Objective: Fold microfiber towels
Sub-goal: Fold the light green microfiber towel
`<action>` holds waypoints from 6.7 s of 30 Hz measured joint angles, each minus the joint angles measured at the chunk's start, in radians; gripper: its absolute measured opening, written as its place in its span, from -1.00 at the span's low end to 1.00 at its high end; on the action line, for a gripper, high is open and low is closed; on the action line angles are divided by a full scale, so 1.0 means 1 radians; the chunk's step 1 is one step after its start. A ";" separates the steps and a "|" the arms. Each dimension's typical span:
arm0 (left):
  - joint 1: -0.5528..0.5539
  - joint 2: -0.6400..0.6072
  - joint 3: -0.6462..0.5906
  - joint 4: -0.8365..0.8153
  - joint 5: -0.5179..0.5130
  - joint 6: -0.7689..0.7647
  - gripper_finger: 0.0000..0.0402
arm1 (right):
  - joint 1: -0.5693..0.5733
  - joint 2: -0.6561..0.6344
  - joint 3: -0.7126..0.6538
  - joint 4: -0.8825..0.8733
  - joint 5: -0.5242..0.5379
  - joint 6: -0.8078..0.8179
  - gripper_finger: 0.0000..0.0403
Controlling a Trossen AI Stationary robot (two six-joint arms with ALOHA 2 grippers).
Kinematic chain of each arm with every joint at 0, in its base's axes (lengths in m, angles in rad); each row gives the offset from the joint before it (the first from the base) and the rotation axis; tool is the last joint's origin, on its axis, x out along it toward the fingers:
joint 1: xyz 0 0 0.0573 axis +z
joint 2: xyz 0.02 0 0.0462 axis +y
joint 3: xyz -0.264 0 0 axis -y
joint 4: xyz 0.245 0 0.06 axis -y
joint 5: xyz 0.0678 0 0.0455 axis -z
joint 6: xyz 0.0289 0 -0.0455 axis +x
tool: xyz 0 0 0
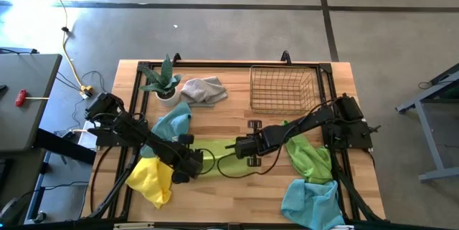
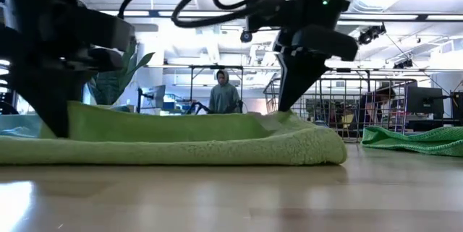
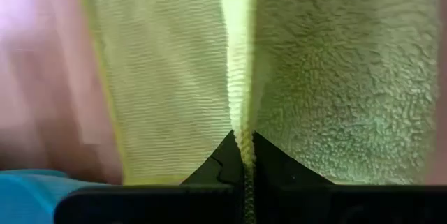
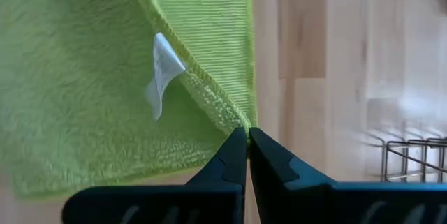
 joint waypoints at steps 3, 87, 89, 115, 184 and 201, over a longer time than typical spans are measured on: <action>0.014 0.000 0.000 -0.026 -0.013 0.001 -1.00 | -0.009 0.000 0.000 -0.002 -0.001 -0.002 -1.00; -0.101 -0.152 -0.287 0.484 0.001 -0.356 -0.66 | 0.065 -0.013 -0.262 0.382 -0.061 0.373 -0.44; -0.097 -0.152 -0.285 0.561 0.033 -0.343 -0.66 | 0.063 -0.015 -0.262 0.345 -0.059 0.369 -0.44; -0.016 -0.225 -0.298 0.525 -0.037 -0.079 -0.64 | 0.217 -0.208 -0.262 0.119 -0.007 1.217 -0.01; -0.004 -0.225 -0.427 0.803 0.063 -0.060 -0.64 | 0.213 -0.196 -0.766 1.095 -0.042 1.523 0.04; -0.004 -0.206 -0.426 0.841 0.122 0.001 -0.64 | 0.224 -0.308 -0.768 1.082 -0.202 1.429 -0.02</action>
